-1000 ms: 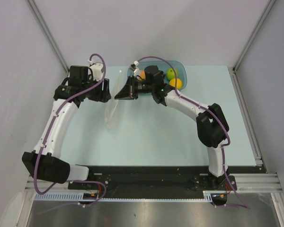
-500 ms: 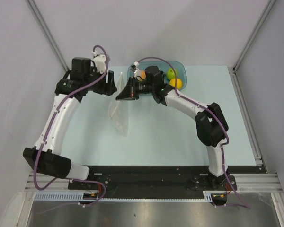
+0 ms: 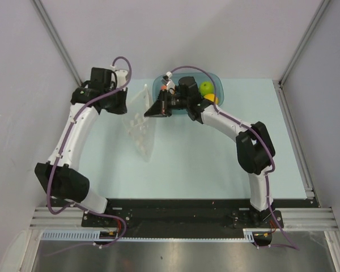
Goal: Place the food in the zip-top bag and seal the zipper
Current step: Open the zipper of the food storage bag at the center of the board.
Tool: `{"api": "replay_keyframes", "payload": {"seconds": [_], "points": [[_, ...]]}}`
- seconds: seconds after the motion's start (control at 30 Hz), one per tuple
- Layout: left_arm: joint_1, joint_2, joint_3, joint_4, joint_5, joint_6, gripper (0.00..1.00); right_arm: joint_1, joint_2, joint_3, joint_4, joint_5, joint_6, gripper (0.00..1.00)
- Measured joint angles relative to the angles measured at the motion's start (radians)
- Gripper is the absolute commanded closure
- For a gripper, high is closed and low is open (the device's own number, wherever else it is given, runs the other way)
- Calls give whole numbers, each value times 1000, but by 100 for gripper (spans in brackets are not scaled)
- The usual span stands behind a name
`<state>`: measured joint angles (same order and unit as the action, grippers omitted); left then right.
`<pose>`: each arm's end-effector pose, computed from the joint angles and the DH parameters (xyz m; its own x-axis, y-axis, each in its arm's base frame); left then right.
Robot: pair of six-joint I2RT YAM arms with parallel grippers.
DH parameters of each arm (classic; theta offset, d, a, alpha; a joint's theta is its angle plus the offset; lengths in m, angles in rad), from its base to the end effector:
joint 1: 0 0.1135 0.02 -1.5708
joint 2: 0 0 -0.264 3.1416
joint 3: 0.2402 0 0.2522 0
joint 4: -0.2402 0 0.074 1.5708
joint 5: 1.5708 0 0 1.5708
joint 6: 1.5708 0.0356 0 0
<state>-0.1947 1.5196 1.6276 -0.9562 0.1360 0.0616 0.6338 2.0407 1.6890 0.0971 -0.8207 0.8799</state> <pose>0.3089 -0.0658 0.3812 -0.7173 0.2036 -0.6663 0.3244 0.9439 -0.0608 0.3756 0.3084 0.2961 -0.8801 0.0052 -0.4747 -0.4644 0.1978 0.8633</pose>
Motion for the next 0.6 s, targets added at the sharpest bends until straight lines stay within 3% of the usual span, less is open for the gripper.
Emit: {"api": "replay_keyframes", "payload": {"seconds": [0.2,0.3,0.43,0.57,0.6], "points": [[150,19,168,-95,16,9,100,-62,5,0,-84,18,-83,100],[161,14,215,-128,25,25,100,-79,29,15,-132,28,-140,100],[140,12,206,-166,27,44,100,-65,99,76,-199,41,-236,100],[145,4,97,-130,23,41,100,-33,209,175,-275,57,-346,100],[145,5,61,-115,23,33,100,-26,234,193,-291,63,-372,95]]}}
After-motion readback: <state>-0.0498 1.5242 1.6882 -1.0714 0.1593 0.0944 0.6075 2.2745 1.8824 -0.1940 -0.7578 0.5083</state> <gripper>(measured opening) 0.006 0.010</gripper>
